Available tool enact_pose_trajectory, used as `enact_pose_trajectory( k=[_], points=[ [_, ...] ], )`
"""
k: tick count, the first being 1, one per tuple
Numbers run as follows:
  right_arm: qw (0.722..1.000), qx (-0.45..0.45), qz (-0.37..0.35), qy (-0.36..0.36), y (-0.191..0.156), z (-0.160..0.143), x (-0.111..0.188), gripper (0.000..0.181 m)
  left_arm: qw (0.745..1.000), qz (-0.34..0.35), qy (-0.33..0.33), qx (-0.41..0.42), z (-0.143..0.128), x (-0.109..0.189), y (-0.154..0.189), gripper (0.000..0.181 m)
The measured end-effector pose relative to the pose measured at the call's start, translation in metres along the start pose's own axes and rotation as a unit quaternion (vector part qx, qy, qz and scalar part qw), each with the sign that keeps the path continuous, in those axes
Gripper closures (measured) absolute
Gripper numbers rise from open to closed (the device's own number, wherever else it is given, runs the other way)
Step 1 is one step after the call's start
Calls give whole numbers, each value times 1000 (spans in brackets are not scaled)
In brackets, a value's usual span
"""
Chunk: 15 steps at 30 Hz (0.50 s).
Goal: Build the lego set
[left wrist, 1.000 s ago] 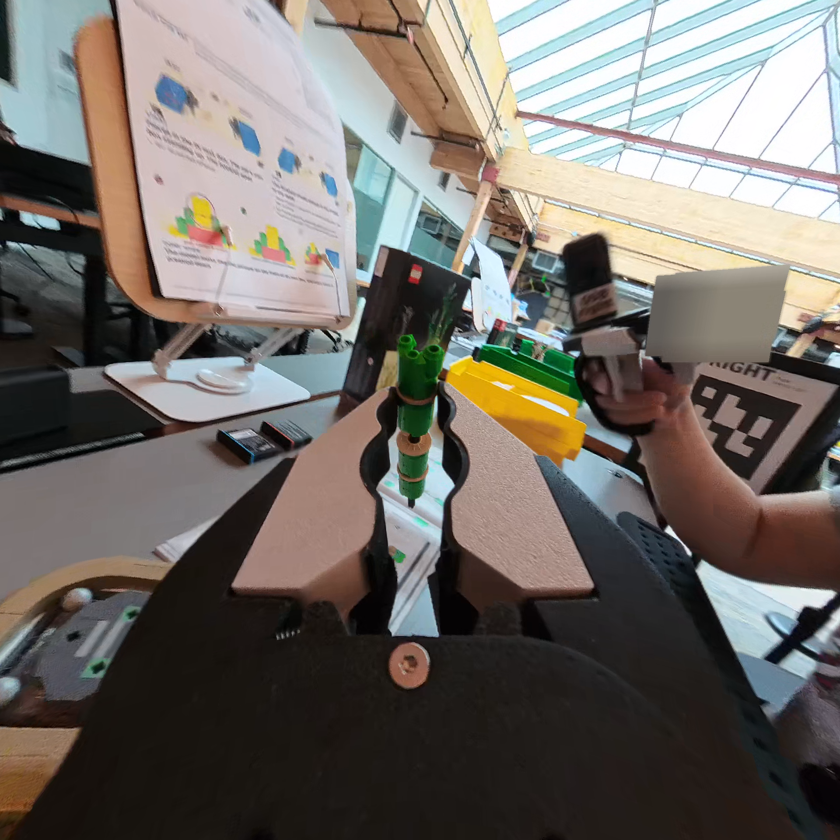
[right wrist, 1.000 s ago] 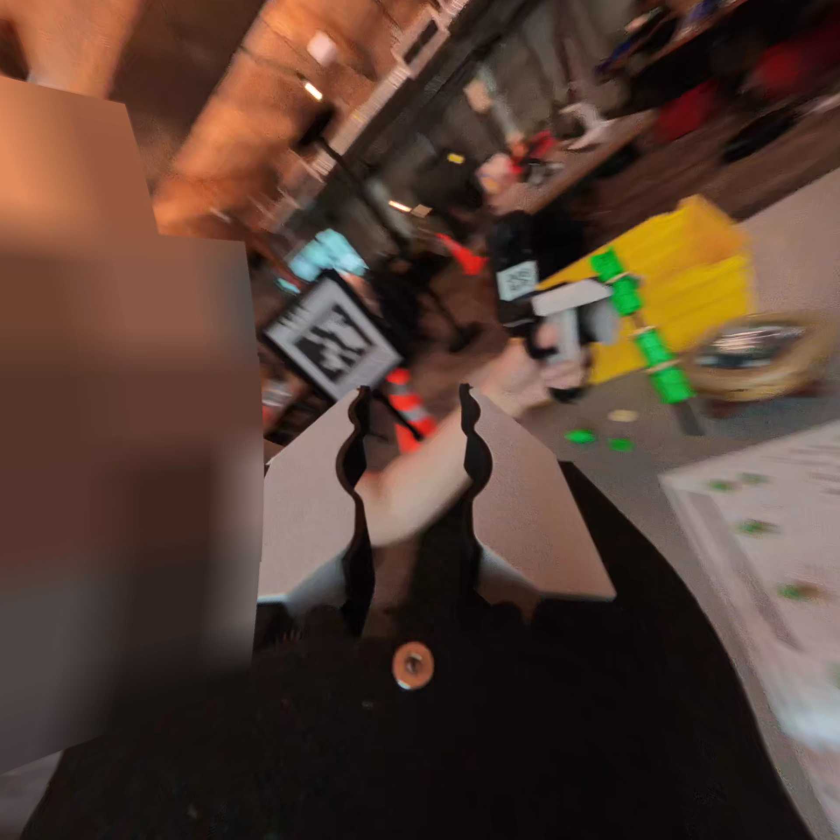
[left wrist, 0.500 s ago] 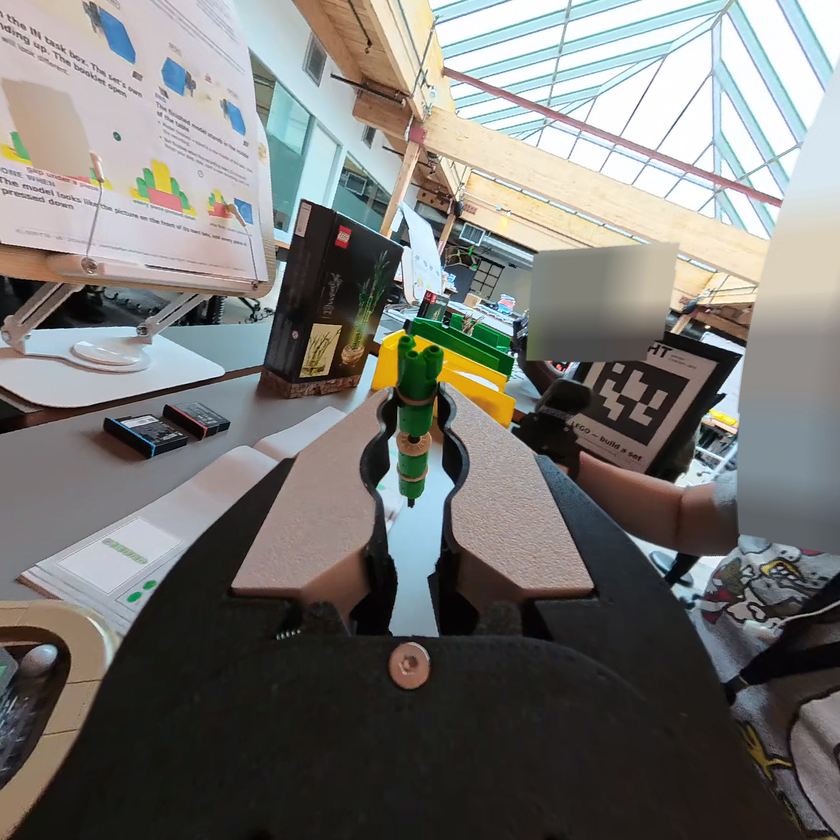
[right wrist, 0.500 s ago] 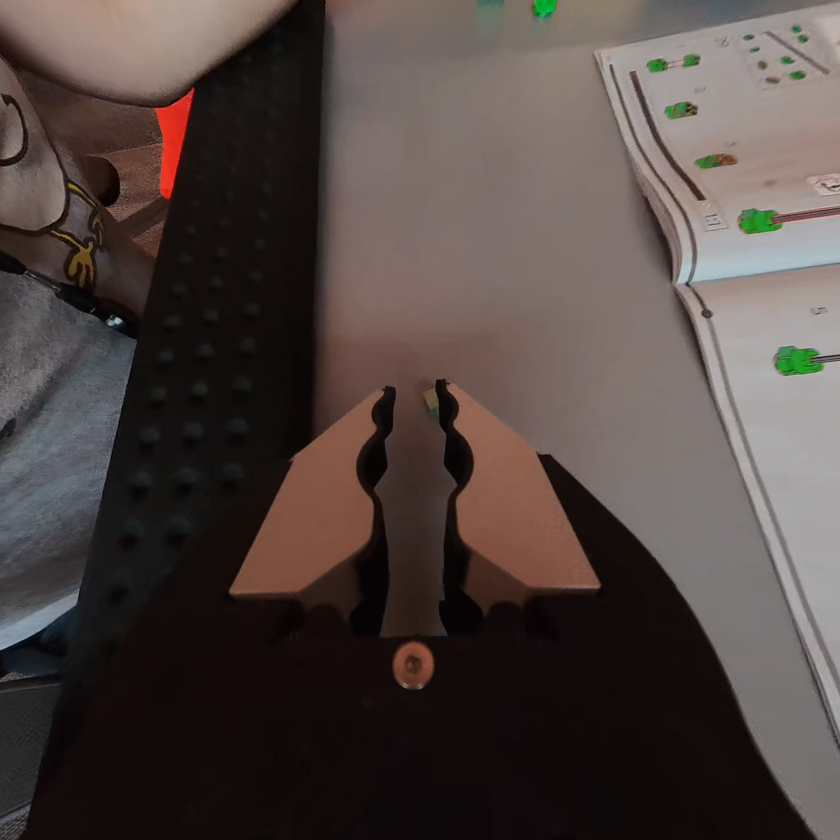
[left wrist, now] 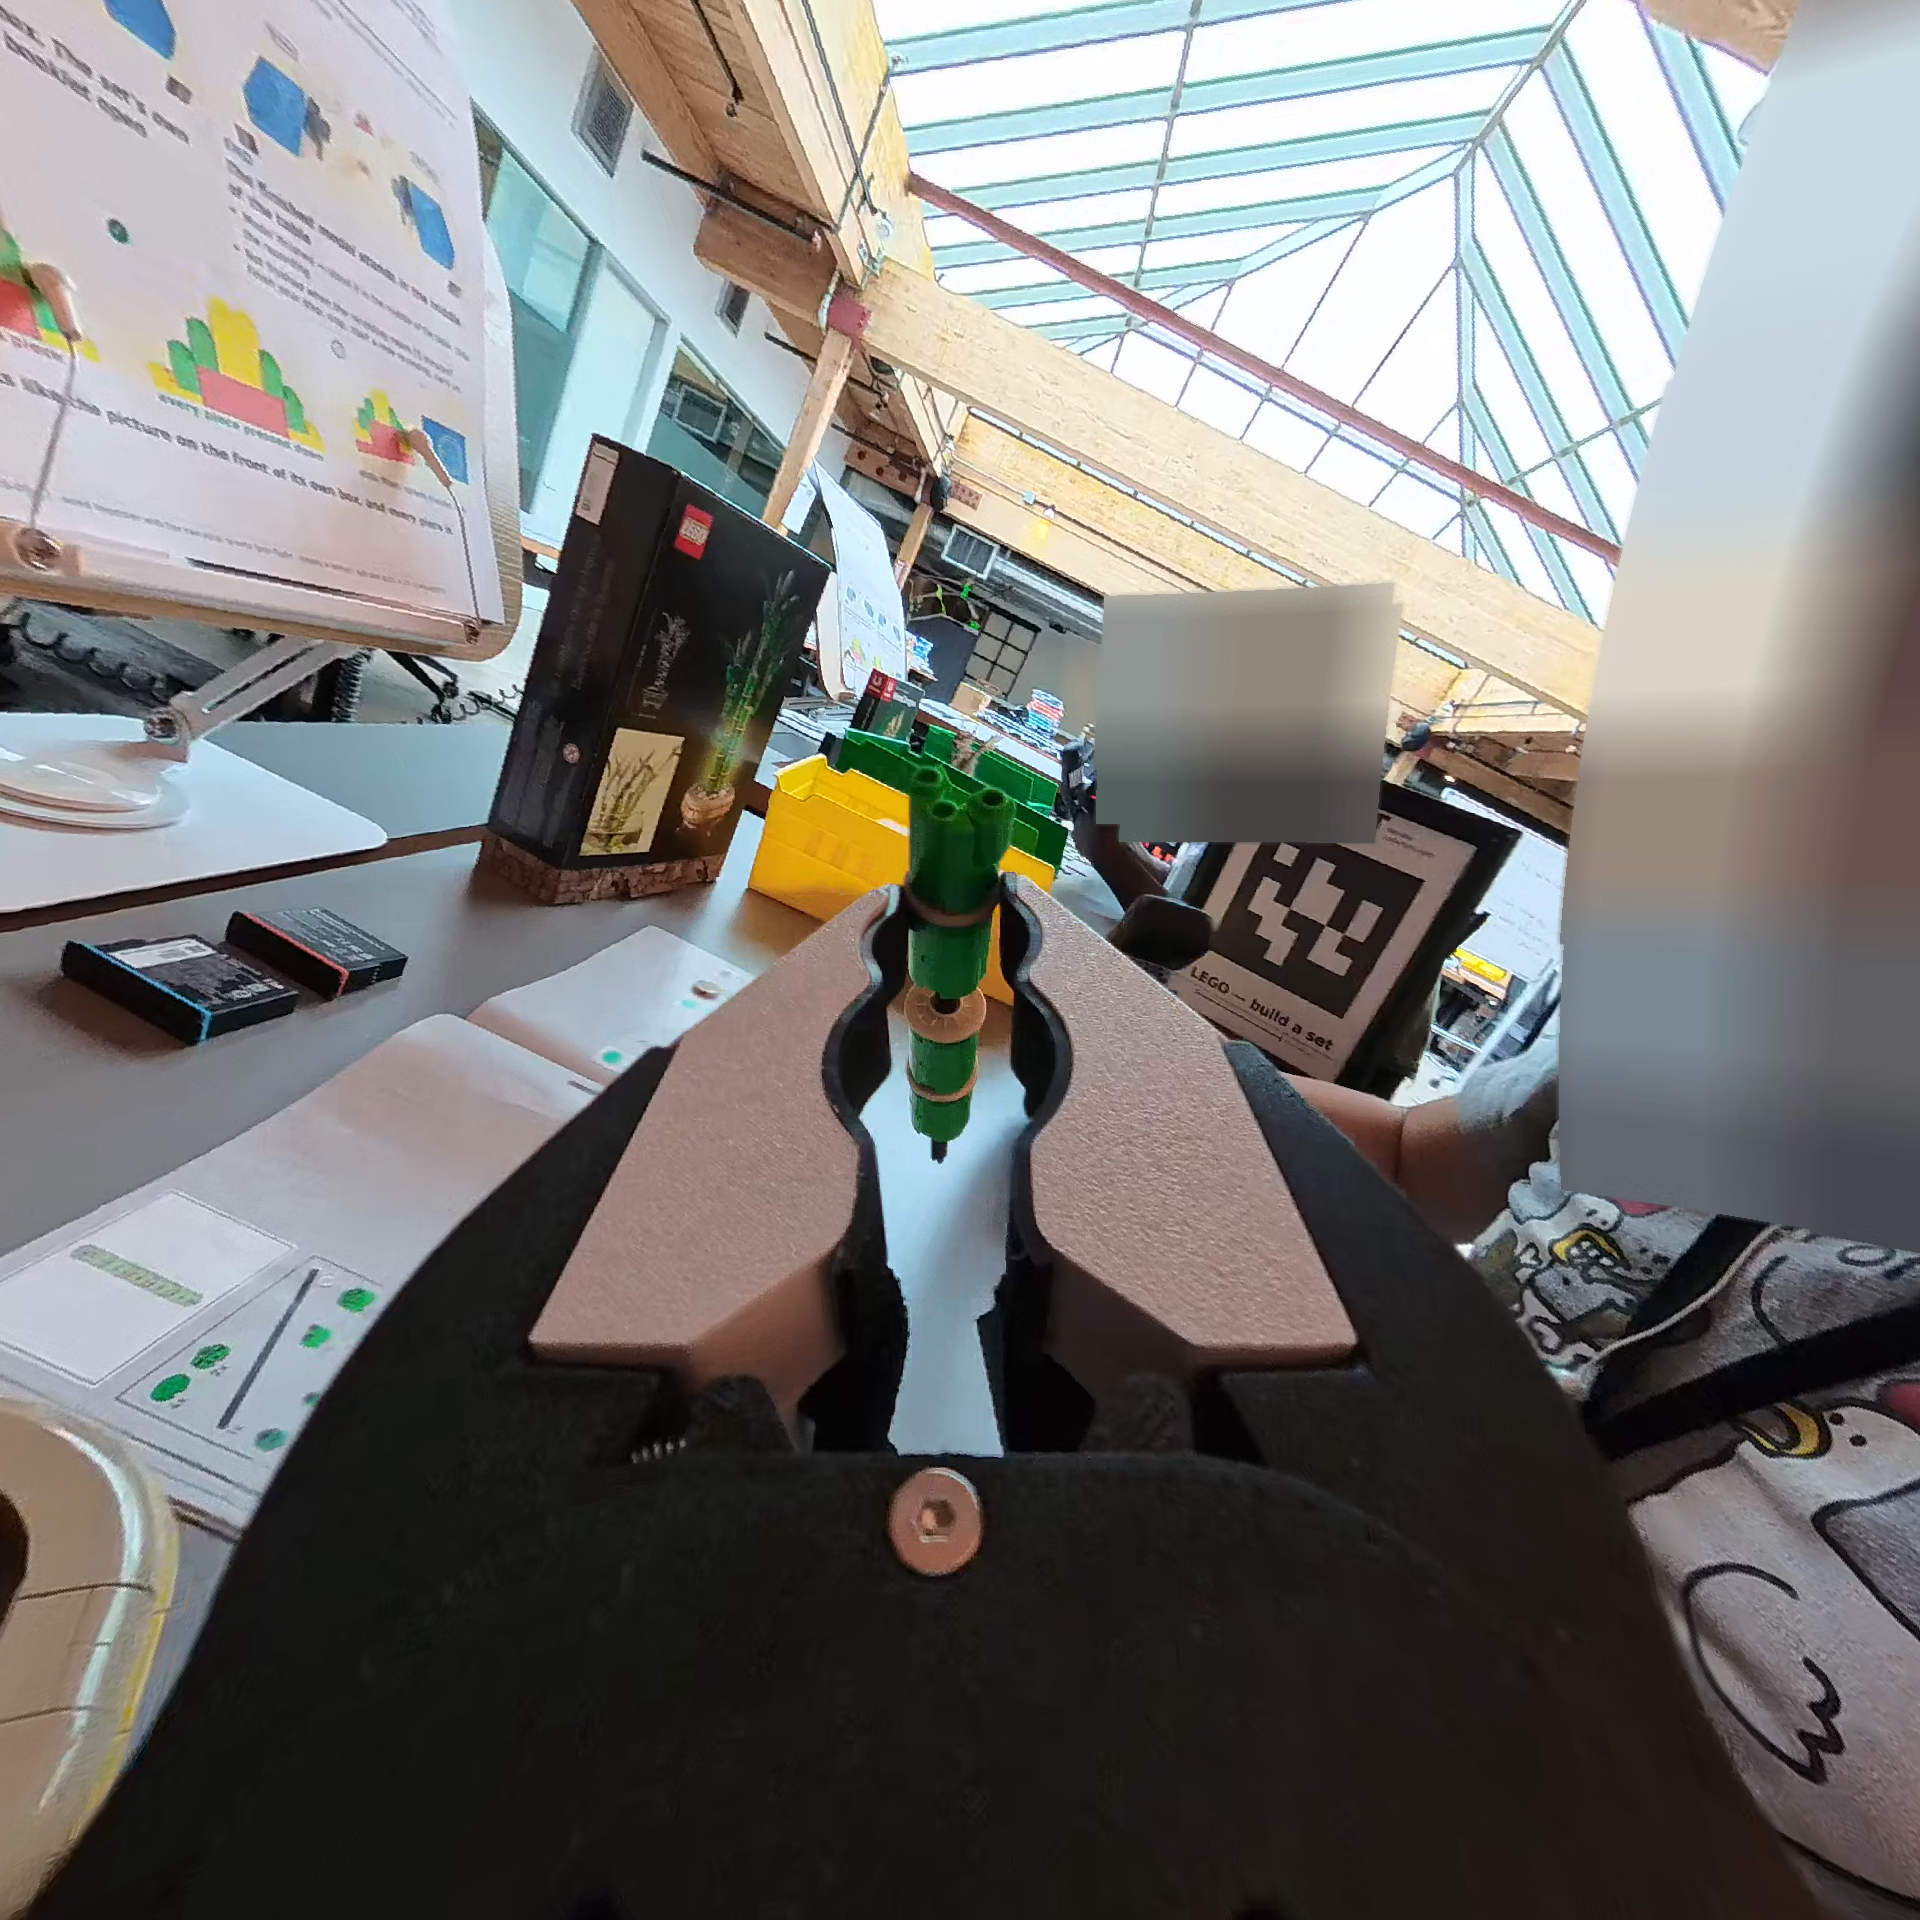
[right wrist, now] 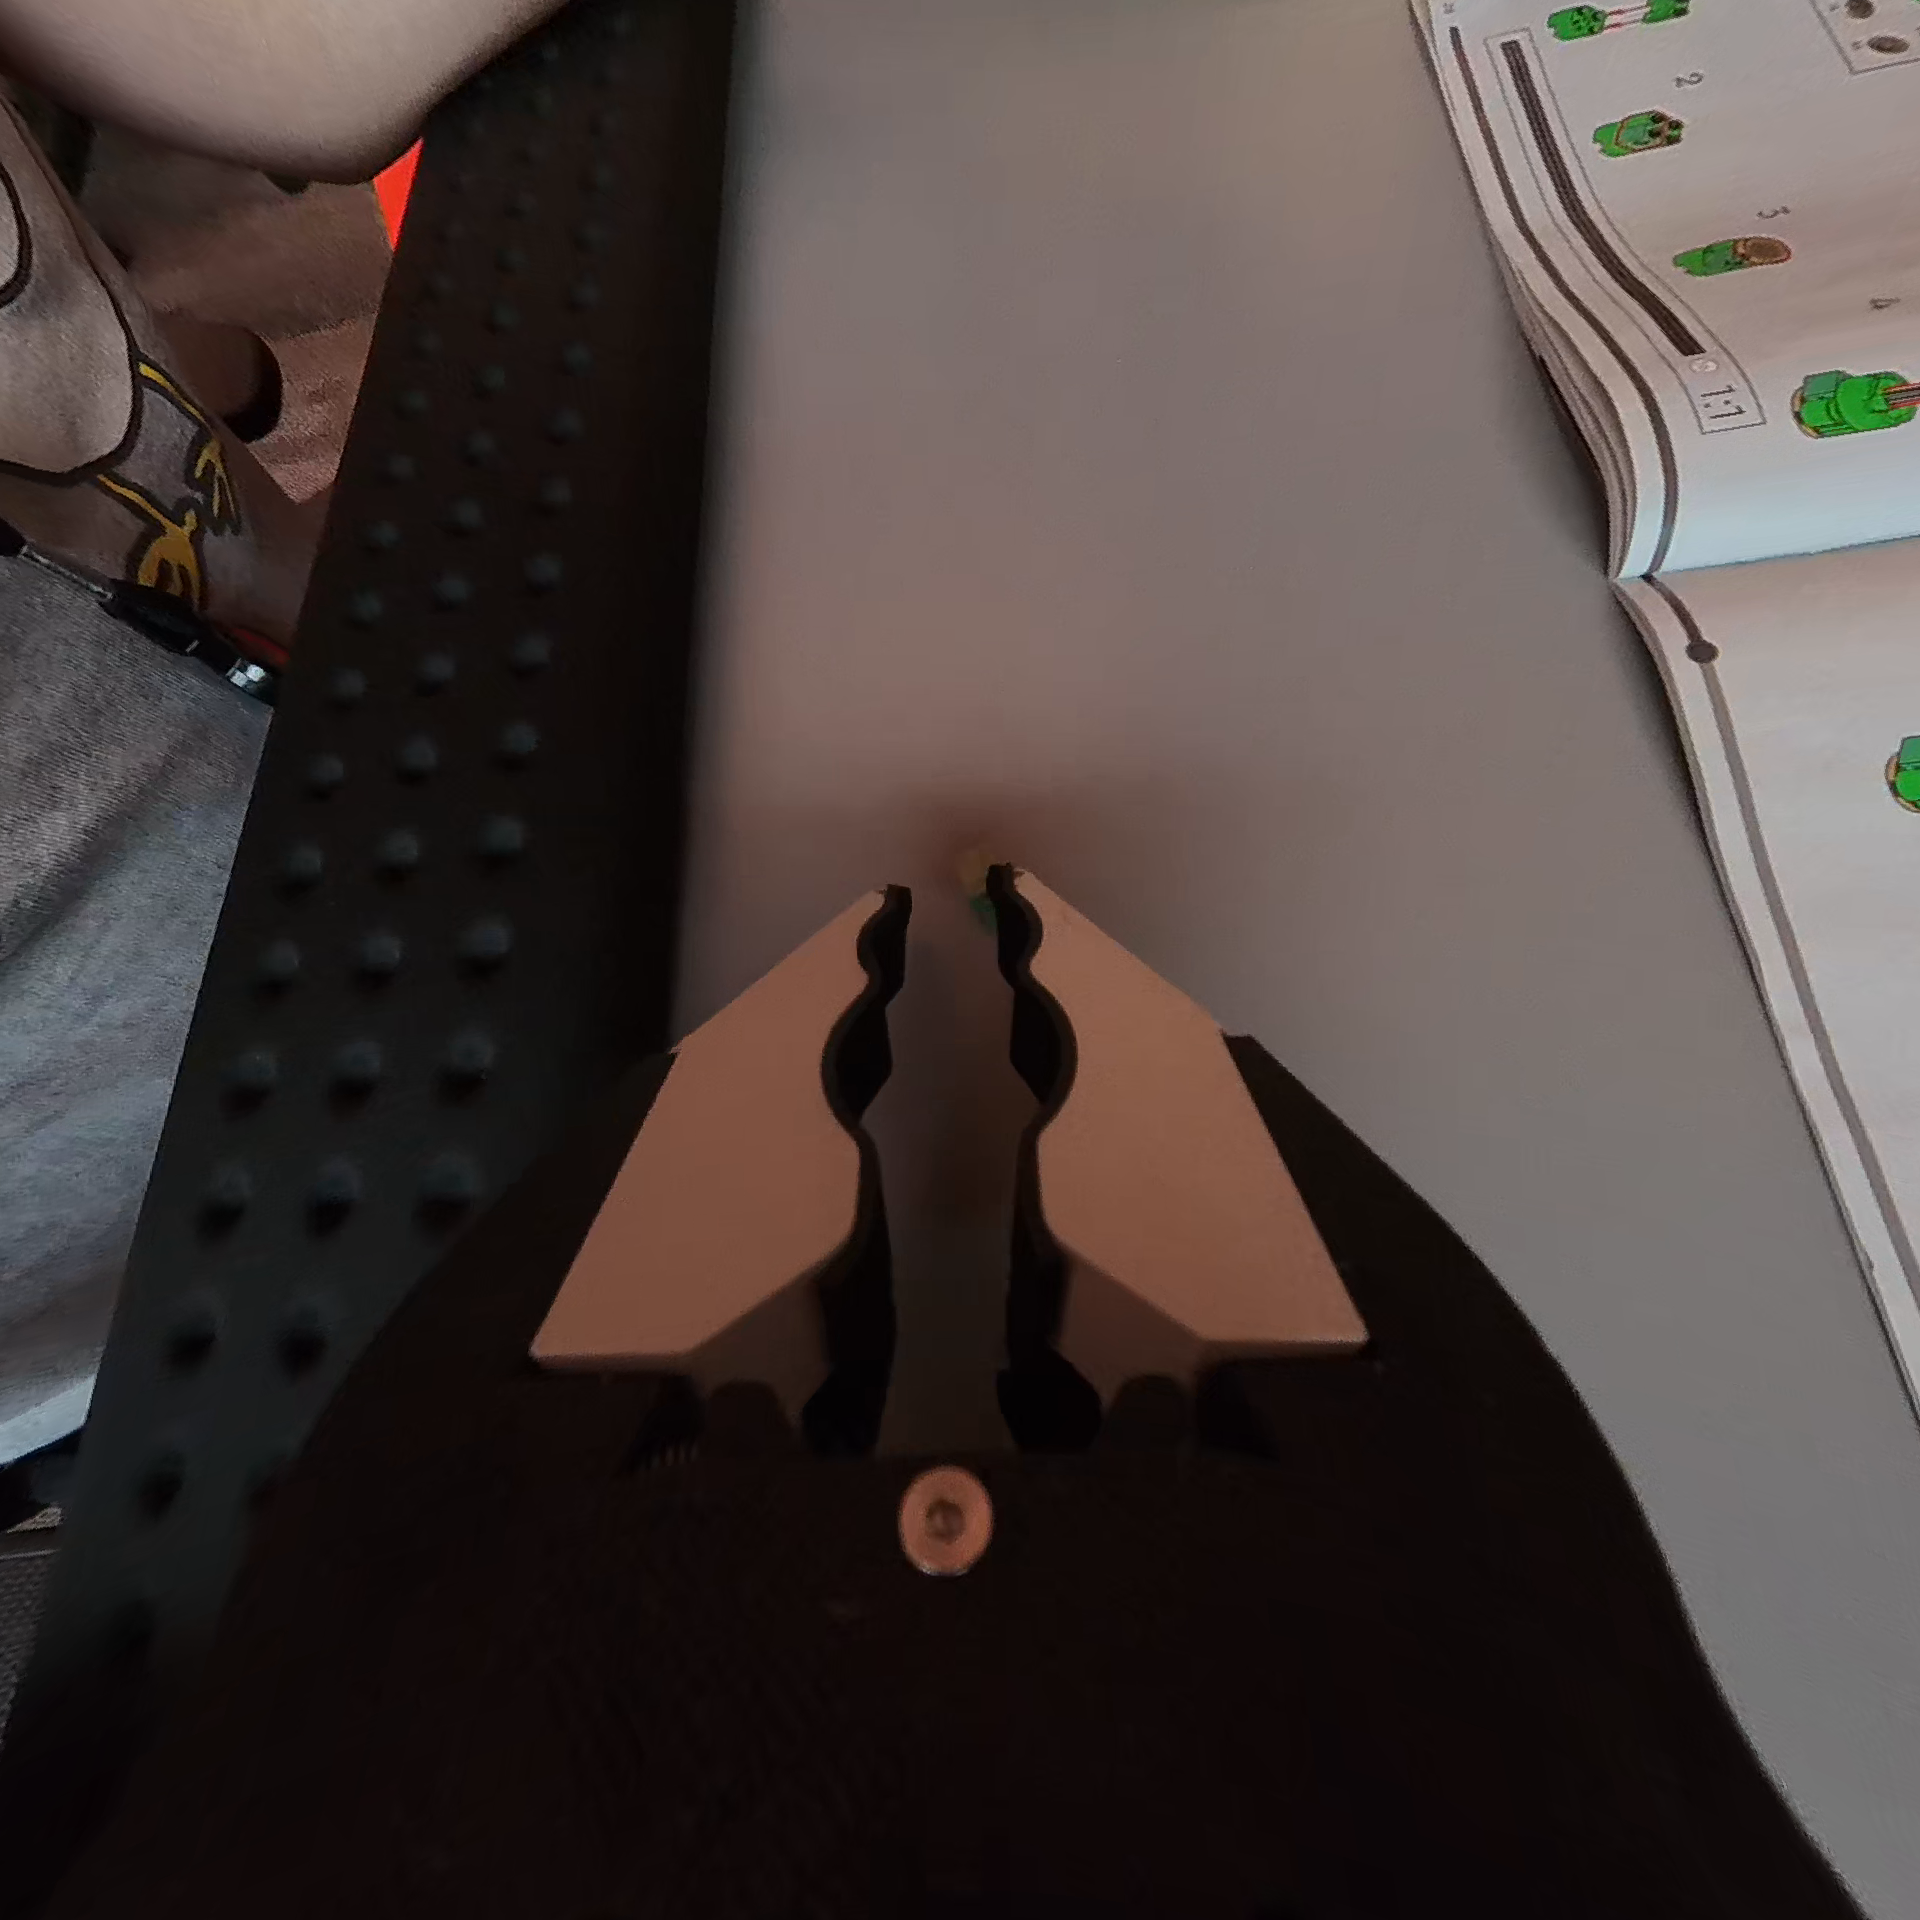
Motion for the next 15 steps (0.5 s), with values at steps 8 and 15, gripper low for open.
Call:
enact_pose_trajectory(
  k=[8, 15],
  points=[
    [1000, 1, 18, 14, -5, 2, -4, 181, 996, -62, -56, 28, -18, -13, 8, 169],
    [998, -21, 25, 57, -5, 16, 0, 162, 980, -139, -135, 34, -45, -27, 29, 169]
  ],
)
Point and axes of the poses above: each gripper's, where its closed fingertips meet, x back along the fingers, z out of its top, y = z × x across the jaws, the point moved 3 cm from there along x, back along the fingers, and after that the axes turned 14 degrees about x, right-handed, at the moved point
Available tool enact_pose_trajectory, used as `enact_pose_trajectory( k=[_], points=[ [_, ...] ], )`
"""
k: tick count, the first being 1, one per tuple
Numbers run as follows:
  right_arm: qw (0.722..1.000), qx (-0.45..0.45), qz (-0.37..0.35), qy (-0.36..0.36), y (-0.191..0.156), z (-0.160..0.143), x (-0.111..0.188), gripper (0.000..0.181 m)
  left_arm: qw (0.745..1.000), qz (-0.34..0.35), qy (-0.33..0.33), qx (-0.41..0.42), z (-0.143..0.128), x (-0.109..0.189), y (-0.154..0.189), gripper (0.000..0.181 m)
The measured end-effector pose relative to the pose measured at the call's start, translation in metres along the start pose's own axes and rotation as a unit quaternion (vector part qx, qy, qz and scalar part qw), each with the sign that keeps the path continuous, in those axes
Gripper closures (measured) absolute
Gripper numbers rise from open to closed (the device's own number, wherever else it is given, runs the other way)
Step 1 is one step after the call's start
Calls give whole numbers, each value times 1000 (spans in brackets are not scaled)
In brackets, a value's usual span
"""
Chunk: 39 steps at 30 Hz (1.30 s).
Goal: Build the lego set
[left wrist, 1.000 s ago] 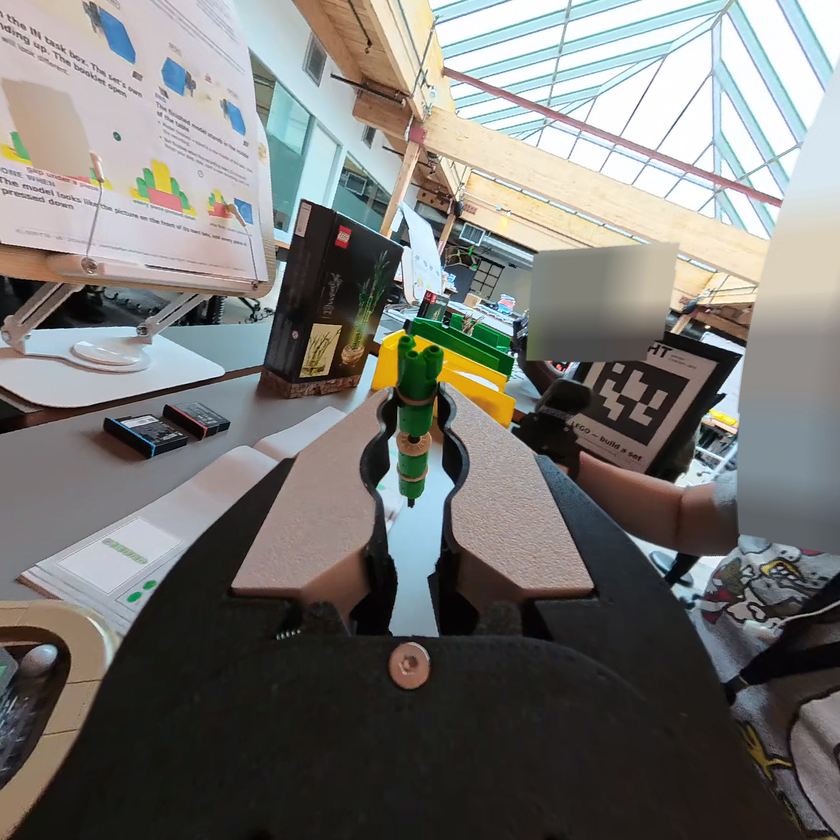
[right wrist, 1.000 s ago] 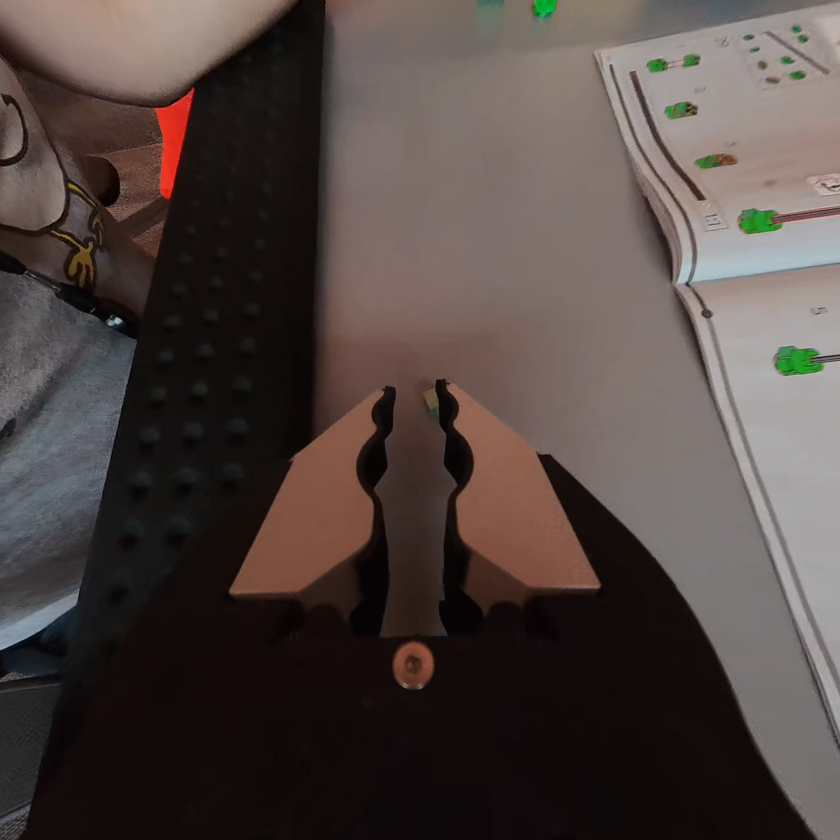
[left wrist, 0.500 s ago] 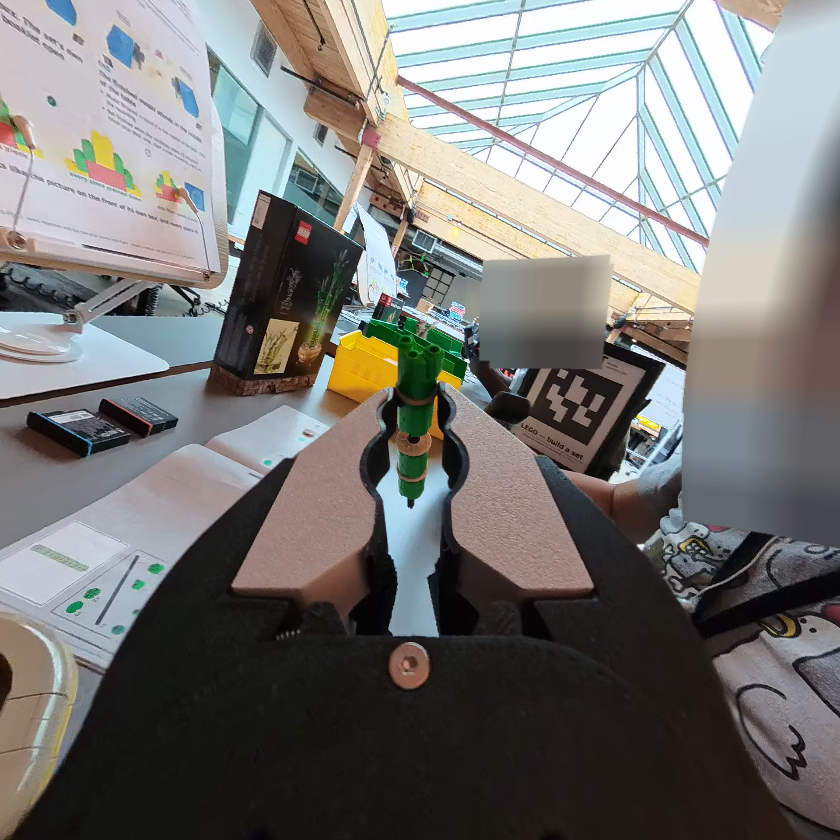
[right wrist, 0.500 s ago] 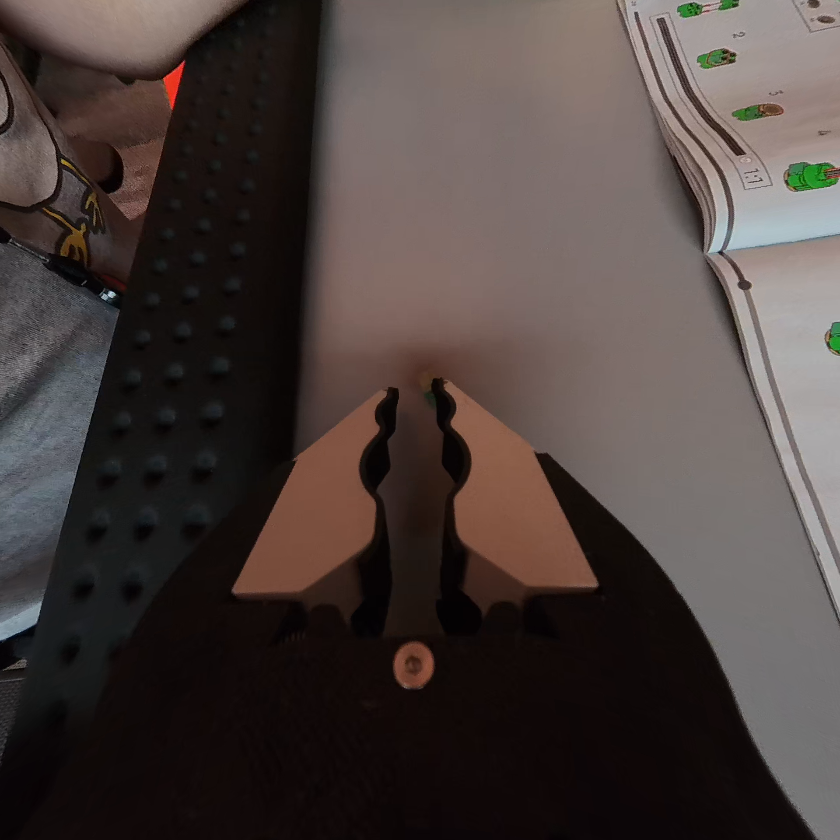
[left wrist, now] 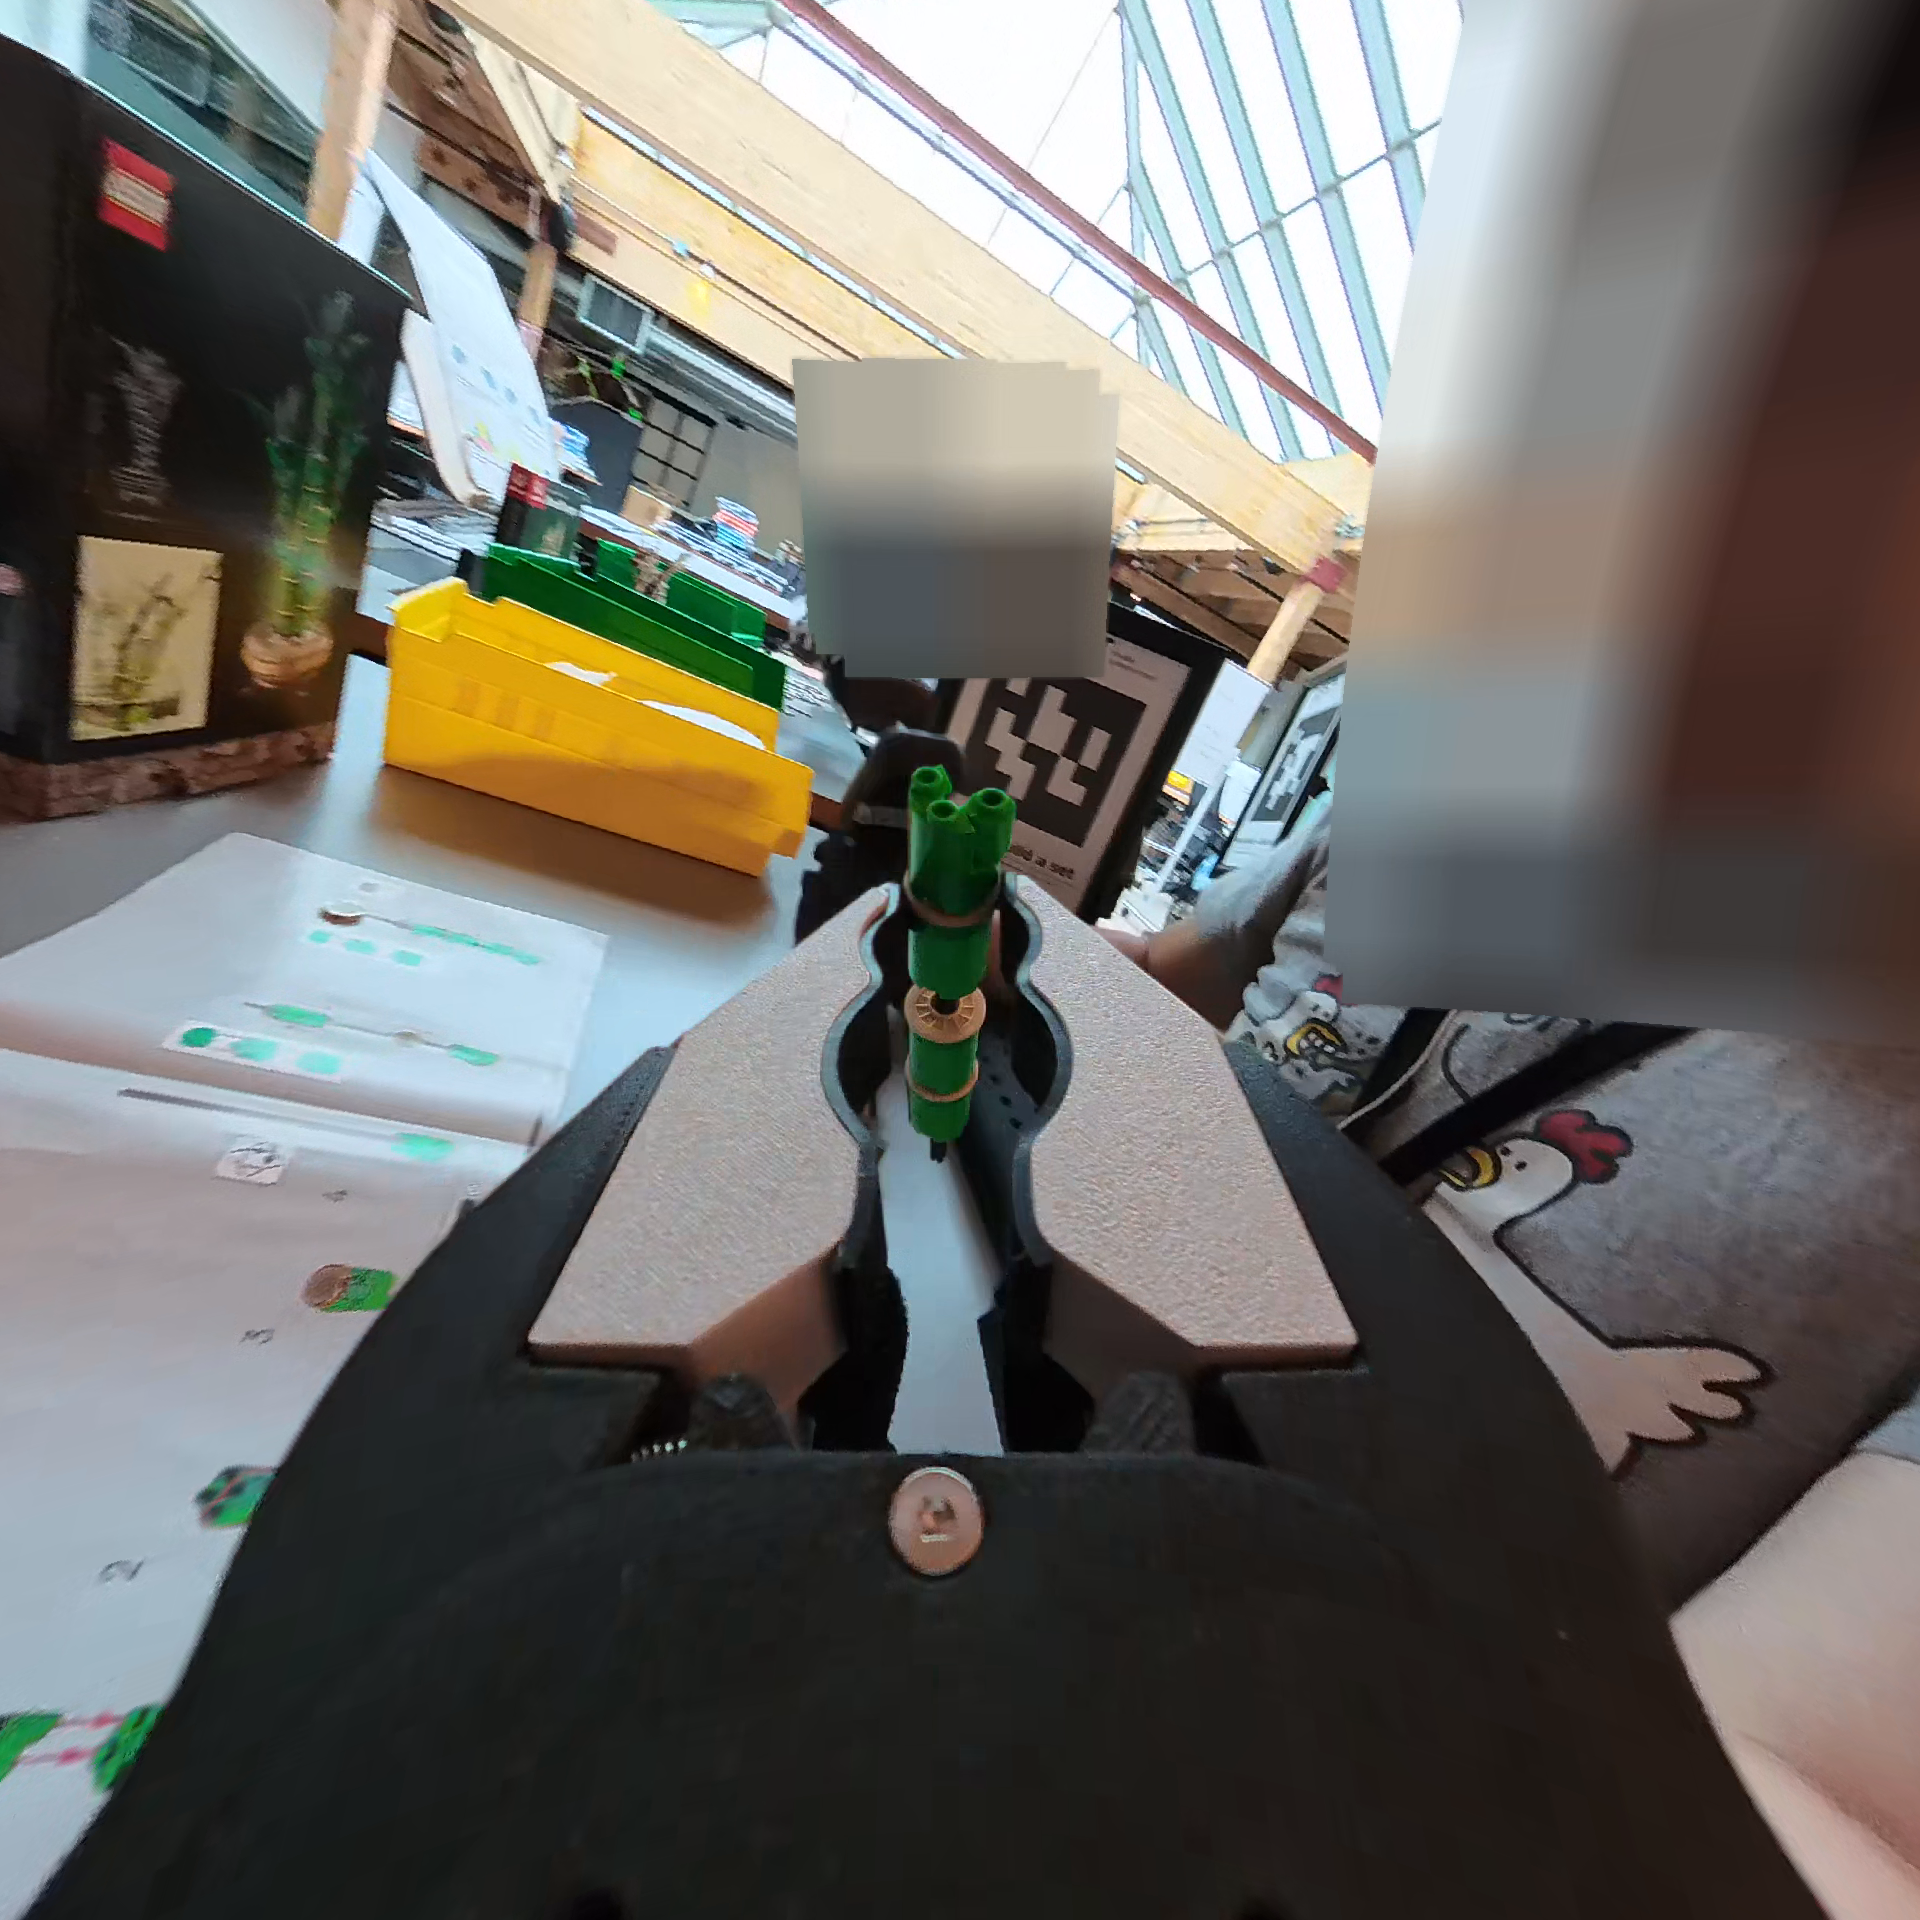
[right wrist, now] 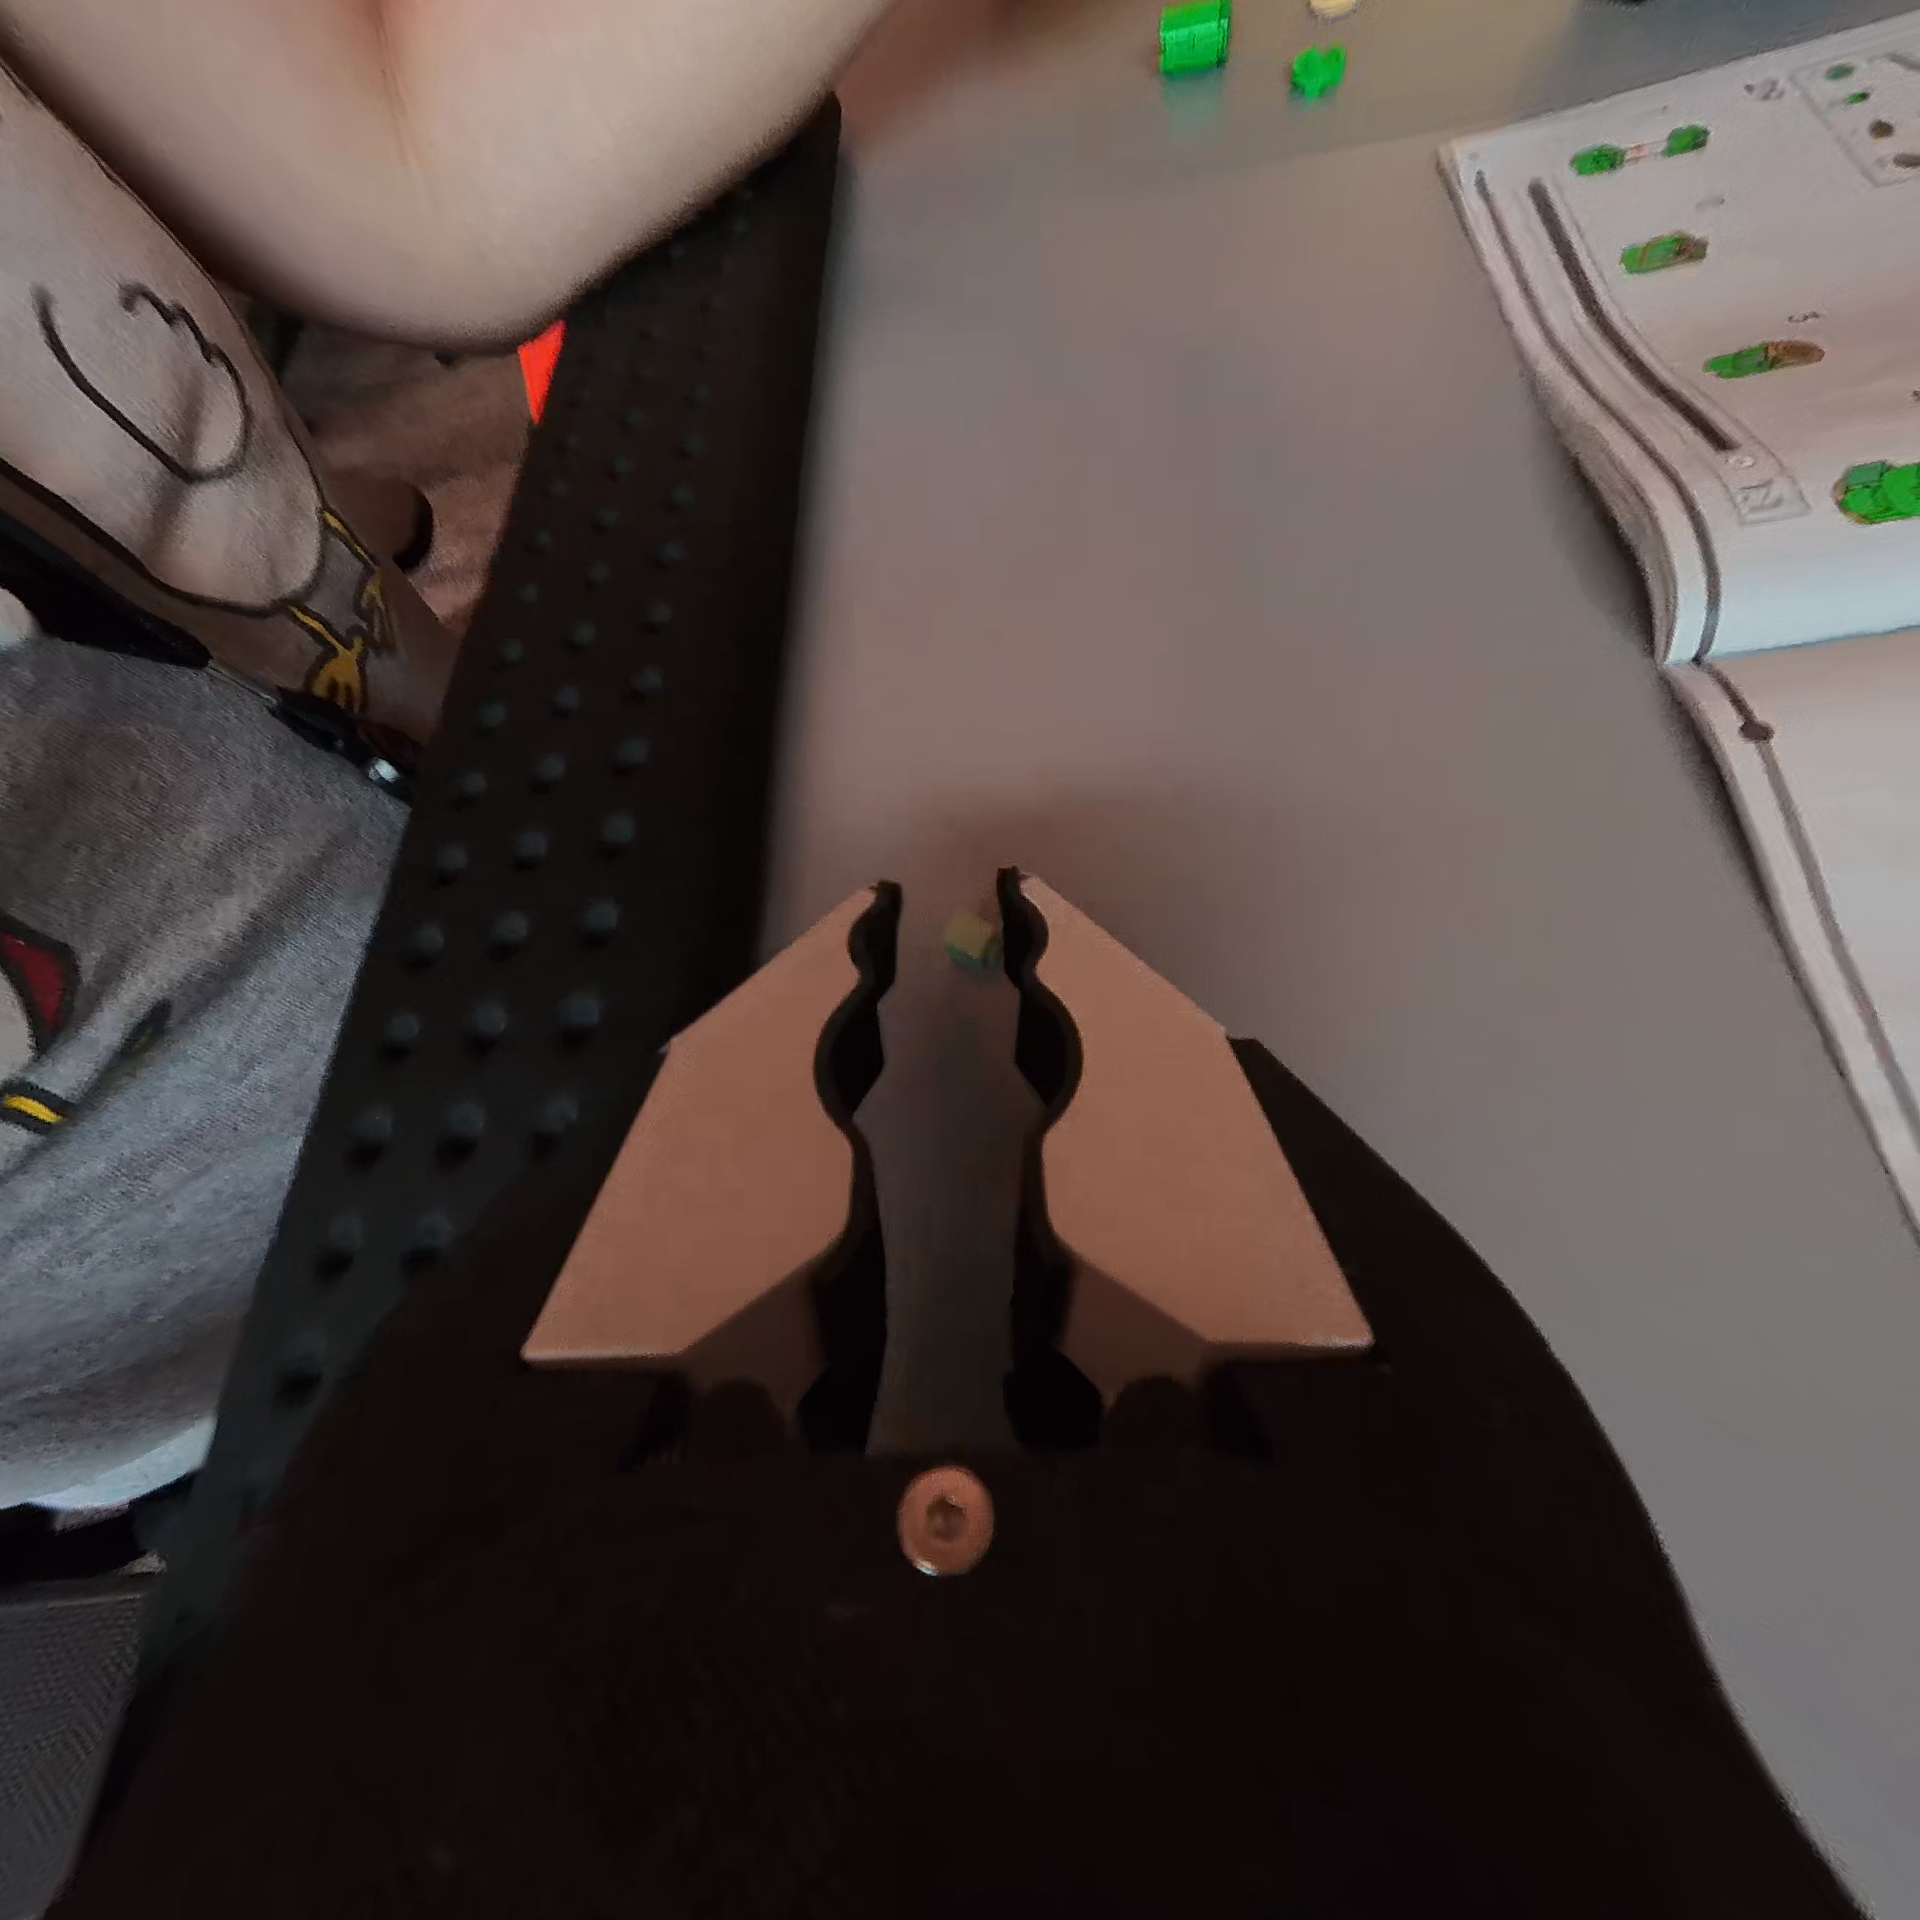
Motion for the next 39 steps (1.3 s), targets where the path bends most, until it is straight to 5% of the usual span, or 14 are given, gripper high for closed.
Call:
enact_pose_trajectory(
  k=[7, 11, 14, 16, 21, 22, 34, 39],
  points=[
    [958, -76, -16, 275, 37, 133, 11, 145, 996, -66, -47, -25, -13, -21, 17, 169],
    [961, -103, 56, 251, 51, 153, -35, 134, 994, -94, -47, -40, -14, -27, 27, 168],
    [945, -116, 107, 287, 49, 168, -47, 151, 993, -94, -59, -50, -17, -29, 30, 168],
    [934, -125, 131, 308, 48, 172, -47, 167, 993, -91, -53, -56, -16, -29, 30, 168],
    [926, -137, 149, 320, 45, 171, -47, 151, 993, -97, -48, -51, -14, -31, 28, 168],
    [929, -132, 145, 314, 44, 170, -49, 162, 993, -100, -48, -47, -14, -32, 28, 168],
    [912, -195, -32, 359, 90, 157, -37, 167, 988, -7, 152, -1, 30, -30, -10, 146],
    [913, -184, -81, 356, 100, 153, -30, 167, 988, 63, 138, -1, 25, -39, -31, 148]
  ],
)
Point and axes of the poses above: each gripper's, where its closed fingertips meet, x back along the fingers, z out of its top, y = z × x across the jaws, the point moved 3 cm from there along x, back along the fingers, and after that the axes turned 14 degrees about x, right-handed, at the moved point
